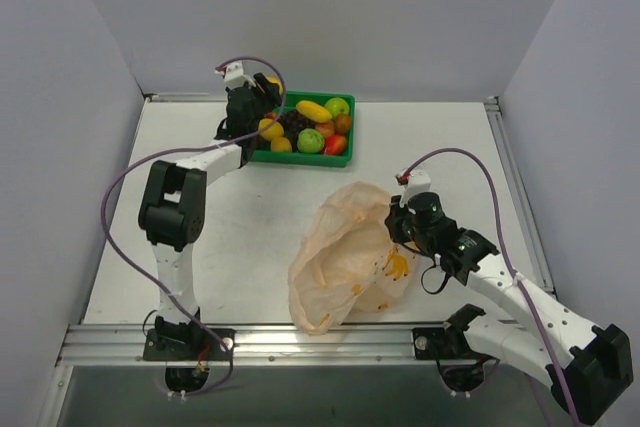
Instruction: Untie the knot of the plastic bag and take out the fruit
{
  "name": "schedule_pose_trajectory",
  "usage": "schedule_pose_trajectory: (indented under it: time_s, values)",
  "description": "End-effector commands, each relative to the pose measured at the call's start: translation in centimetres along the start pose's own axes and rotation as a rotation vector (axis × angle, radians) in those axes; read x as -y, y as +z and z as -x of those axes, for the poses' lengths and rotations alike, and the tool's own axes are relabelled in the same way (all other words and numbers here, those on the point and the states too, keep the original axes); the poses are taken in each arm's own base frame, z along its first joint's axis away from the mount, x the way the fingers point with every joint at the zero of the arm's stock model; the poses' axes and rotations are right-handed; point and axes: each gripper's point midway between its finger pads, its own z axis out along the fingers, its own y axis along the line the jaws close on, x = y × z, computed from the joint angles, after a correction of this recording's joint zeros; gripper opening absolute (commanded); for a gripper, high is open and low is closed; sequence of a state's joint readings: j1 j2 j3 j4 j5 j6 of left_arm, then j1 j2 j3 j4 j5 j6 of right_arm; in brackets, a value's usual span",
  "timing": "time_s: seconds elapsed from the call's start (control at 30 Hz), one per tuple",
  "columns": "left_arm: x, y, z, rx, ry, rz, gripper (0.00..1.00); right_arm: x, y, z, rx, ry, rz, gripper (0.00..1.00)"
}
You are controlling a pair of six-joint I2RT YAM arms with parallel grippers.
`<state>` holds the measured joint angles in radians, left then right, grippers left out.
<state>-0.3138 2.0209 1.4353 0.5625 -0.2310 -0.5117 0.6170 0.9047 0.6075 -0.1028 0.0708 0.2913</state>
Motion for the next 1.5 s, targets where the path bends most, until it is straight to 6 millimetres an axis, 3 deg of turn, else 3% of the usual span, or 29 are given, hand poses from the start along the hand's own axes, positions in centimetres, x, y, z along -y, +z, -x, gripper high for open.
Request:
schedule_pose_trajectory:
  time_s: [0.0,0.13,0.23,0.4,0.43,0.47,0.5,0.53,0.57,0.6,0.63,0.67,0.7,0.73,0.77,0.8,0.83,0.87,0.9,0.93,1.0,1.03,1.13,1.17,1.2,1.27,1.3,1.37,1.47]
  values:
    - [1.8,2.7,3.2,0.114,-0.025,-0.095,0.61,-0.6,-0.7,1.4,0.026,-0.023,0.025,0.07]
    - [2.2,5.1,1.8,0.109,-0.023,-0.149,0.83,-0.3,-0.4,1.3,0.019,-0.029,0.006,0.07]
    - [2.7,5.1,1.9,0.108,-0.007,-0.178,0.96,0.2,-0.4,1.7,0.029,-0.035,-0.021,0.07]
    - [3.2,2.9,4.1,0.131,0.021,-0.177,0.97,1.3,-1.3,3.6,0.077,-0.061,-0.088,0.08]
    - [4.1,1.7,6.5,0.164,0.025,-0.189,0.97,1.4,-1.6,3.9,0.084,-0.067,-0.092,0.08]
    - [3.5,0.8,6.1,0.15,0.044,-0.173,0.97,1.4,-2.0,4.5,0.099,-0.07,-0.094,0.09]
    - [3.7,-0.1,7.0,0.161,0.05,-0.172,0.97,1.5,-2.2,4.7,0.105,-0.075,-0.098,0.1]
    - [4.5,-1.9,10.0,0.209,0.045,-0.172,0.97,1.6,-2.7,4.9,0.114,-0.078,-0.101,0.11]
    - [4.6,-3.1,11.1,0.223,0.049,-0.168,0.97,1.8,-2.9,5.1,0.122,-0.077,-0.107,0.11]
    - [3.5,-4.2,10.2,0.193,0.061,-0.138,0.97,1.9,-3.2,5.4,0.131,-0.077,-0.11,0.12]
    - [4.3,-6.6,13.6,0.247,0.053,-0.135,0.97,1.9,-3.6,5.6,0.139,-0.078,-0.11,0.12]
    - [4.2,-7.9,14.3,0.248,0.056,-0.119,0.97,2.0,-3.9,5.7,0.143,-0.078,-0.112,0.13]
    - [2.8,-9.0,12.9,0.189,0.075,-0.073,0.98,1.9,-4.1,5.8,0.152,-0.076,-0.106,0.13]
    - [3.5,-11.7,15.7,0.228,0.067,-0.078,0.98,2.0,-4.5,5.9,0.163,-0.074,-0.101,0.14]
    - [2.9,-13.1,16.0,0.221,0.062,-0.045,0.98,1.9,-4.6,5.9,0.166,-0.069,-0.097,0.16]
    - [1.8,-14.4,14.9,0.153,0.075,0.0,0.98,1.9,-4.8,5.8,0.165,-0.068,-0.089,0.17]
    - [1.8,-17.1,16.5,0.165,0.058,0.008,0.97,1.8,-5.0,5.6,0.159,-0.057,-0.087,0.17]
    - [1.2,-18.5,16.6,0.148,0.063,0.037,0.97,1.8,-5.1,5.5,0.155,-0.053,-0.081,0.18]
    - [-0.1,-20.2,15.0,0.064,0.085,0.089,0.97,1.7,-5.3,5.2,0.151,-0.048,-0.072,0.18]
    - [-0.3,-22.7,16.0,0.072,0.078,0.091,0.97,1.8,-5.5,4.8,0.147,-0.038,-0.073,0.19]
    - [-2.0,-25.9,14.1,-0.029,0.109,0.137,0.97,1.9,-5.8,4.3,0.144,-0.01,-0.075,0.24]
    - [-2.3,-28.2,14.8,-0.015,0.115,0.129,0.97,2.3,-6.3,3.9,0.142,-0.001,-0.086,0.27]
    - [-3.8,-33.3,14.6,-0.05,0.164,0.144,0.97,2.9,-7.4,2.9,0.14,0.017,-0.092,0.48]
    - [-4.5,-34.4,14.1,-0.064,0.178,0.153,0.97,2.9,-7.7,2.7,0.143,0.017,-0.09,0.63]
    - [-5.2,-36.6,14.3,-0.058,0.183,0.167,0.98,3.1,-8.1,2.6,0.152,0.023,-0.093,0.69]
    - [-6.1,-38.6,14.1,-0.056,0.202,0.179,0.97,3.8,-9.6,2.8,0.188,0.036,-0.109,0.84]
    - [-6.7,-40.4,14.2,-0.048,0.202,0.184,0.97,4.0,-10.3,3.2,0.206,0.042,-0.116,0.89]
    - [-7.5,-42.0,14.3,-0.03,0.205,0.202,0.97,4.9,-12.1,3.6,0.242,0.05,-0.144,1.0]
    - [-9.0,-44.5,14.5,0.019,0.2,0.232,0.97,6.1,-14.9,4.5,0.301,0.066,-0.179,1.0]
